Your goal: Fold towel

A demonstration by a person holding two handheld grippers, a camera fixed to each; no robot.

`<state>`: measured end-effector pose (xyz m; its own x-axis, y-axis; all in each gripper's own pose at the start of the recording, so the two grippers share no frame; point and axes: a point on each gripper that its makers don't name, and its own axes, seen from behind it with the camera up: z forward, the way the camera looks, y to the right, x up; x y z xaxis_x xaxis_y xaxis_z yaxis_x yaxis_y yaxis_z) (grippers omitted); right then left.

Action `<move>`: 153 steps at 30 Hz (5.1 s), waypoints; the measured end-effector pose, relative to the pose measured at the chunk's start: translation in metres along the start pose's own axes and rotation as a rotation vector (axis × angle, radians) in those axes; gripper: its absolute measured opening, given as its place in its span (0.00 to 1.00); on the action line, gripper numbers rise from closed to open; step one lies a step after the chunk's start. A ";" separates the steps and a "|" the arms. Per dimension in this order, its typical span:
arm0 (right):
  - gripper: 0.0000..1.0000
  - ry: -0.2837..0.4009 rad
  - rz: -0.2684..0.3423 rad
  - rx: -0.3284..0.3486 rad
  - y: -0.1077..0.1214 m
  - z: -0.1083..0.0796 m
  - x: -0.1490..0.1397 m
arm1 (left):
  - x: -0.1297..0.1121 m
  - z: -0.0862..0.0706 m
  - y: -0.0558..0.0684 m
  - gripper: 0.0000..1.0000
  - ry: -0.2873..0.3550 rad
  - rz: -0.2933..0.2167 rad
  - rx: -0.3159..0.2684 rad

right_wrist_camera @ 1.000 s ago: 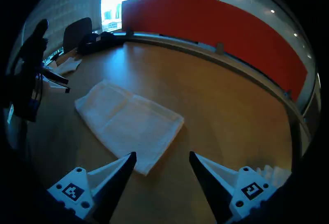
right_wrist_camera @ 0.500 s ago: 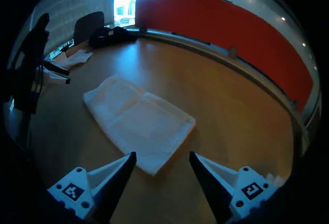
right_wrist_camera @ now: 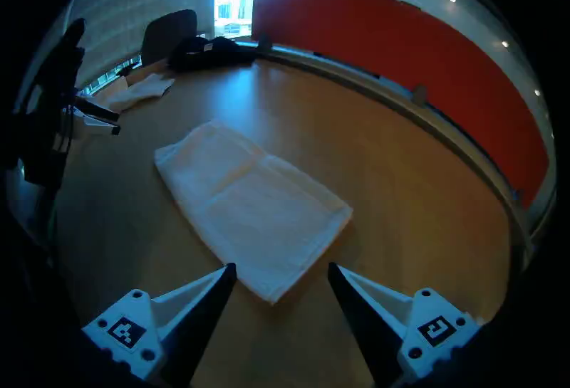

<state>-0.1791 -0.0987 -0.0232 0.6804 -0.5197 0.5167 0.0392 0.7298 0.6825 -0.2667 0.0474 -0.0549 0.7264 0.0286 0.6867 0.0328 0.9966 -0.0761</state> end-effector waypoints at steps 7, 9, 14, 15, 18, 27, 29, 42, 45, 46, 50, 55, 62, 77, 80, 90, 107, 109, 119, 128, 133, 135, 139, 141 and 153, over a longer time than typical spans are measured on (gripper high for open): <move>1.00 -0.035 -0.016 0.021 -0.007 0.004 -0.015 | -0.006 -0.006 -0.002 0.87 0.001 -0.014 0.005; 0.98 -0.046 -0.019 0.026 -0.008 0.006 -0.020 | -0.008 -0.007 -0.003 0.87 -0.002 -0.014 0.007; 0.85 -0.061 -0.014 0.037 -0.010 0.008 -0.028 | -0.012 -0.010 -0.004 0.87 -0.004 -0.014 0.008; 0.80 -0.065 -0.012 0.039 -0.011 0.008 -0.029 | -0.013 -0.010 -0.004 0.87 -0.004 -0.015 0.008; 0.63 -0.099 0.005 0.056 -0.012 0.009 -0.038 | -0.014 -0.011 -0.006 0.87 -0.005 -0.017 0.008; 0.42 -0.091 0.013 0.061 -0.011 0.011 -0.033 | -0.013 -0.013 -0.008 0.87 -0.004 -0.014 0.008; 0.39 -0.098 0.008 0.061 -0.011 0.012 -0.034 | -0.013 -0.013 -0.008 0.86 -0.005 -0.015 0.009; 0.11 -0.103 -0.002 0.064 -0.013 0.014 -0.034 | -0.013 -0.015 -0.013 0.87 0.000 -0.019 0.015; 0.08 -0.104 0.003 0.067 -0.015 0.013 -0.034 | -0.013 -0.015 -0.013 0.87 -0.001 -0.019 0.015; 0.07 -0.102 0.008 0.068 -0.015 0.013 -0.033 | -0.014 -0.016 -0.013 0.87 -0.001 -0.019 0.015; 0.07 -0.090 0.027 0.070 -0.016 0.013 -0.030 | -0.015 -0.016 -0.013 0.87 -0.002 -0.020 0.015; 0.06 -0.071 0.026 0.064 -0.014 0.009 -0.023 | -0.015 -0.017 -0.014 0.87 -0.002 -0.016 0.014; 0.06 -0.026 -0.016 0.043 -0.010 -0.001 0.005 | -0.012 -0.018 -0.016 0.87 0.003 -0.020 0.017; 0.06 0.096 -0.123 0.019 -0.009 -0.016 0.091 | -0.008 -0.022 -0.016 0.87 0.011 -0.026 0.019; 0.06 0.106 -0.137 0.022 -0.011 -0.017 0.101 | -0.007 -0.022 -0.015 0.87 0.012 -0.027 0.019; 0.06 0.102 -0.164 0.034 -0.013 -0.013 0.111 | -0.005 -0.024 -0.016 0.87 0.017 -0.028 0.018; 0.06 0.112 -0.262 0.138 -0.063 0.026 0.161 | -0.006 -0.030 -0.020 0.87 0.030 -0.055 0.012; 0.06 0.111 -0.268 0.157 -0.072 0.033 0.165 | -0.007 -0.031 -0.021 0.87 0.032 -0.057 0.011; 0.06 0.096 -0.280 0.230 -0.111 0.060 0.180 | -0.011 -0.038 -0.027 0.87 0.044 -0.067 0.012; 0.06 0.071 -0.286 0.255 -0.123 0.068 0.179 | -0.009 -0.039 -0.030 0.86 0.076 -0.066 0.012; 0.06 0.049 -0.293 0.276 -0.132 0.073 0.174 | -0.007 -0.040 -0.031 0.86 0.100 -0.061 0.016; 0.06 0.040 -0.298 0.283 -0.135 0.076 0.171 | -0.004 -0.041 -0.032 0.87 0.117 -0.058 0.018; 0.06 0.022 -0.297 0.302 -0.143 0.081 0.166 | 0.001 -0.043 -0.033 0.87 0.159 -0.050 0.019; 0.06 0.015 -0.291 0.311 -0.146 0.083 0.164 | 0.002 -0.044 -0.032 0.86 0.170 -0.046 0.018; 0.09 -0.013 -0.285 0.336 -0.156 0.094 0.154 | 0.002 -0.045 -0.034 0.87 0.187 -0.055 0.028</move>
<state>-0.1488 -0.3340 -0.0012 0.6679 -0.6862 0.2882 -0.0174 0.3727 0.9278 -0.2355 0.0099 -0.0833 0.8388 -0.0386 0.5431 0.0592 0.9980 -0.0205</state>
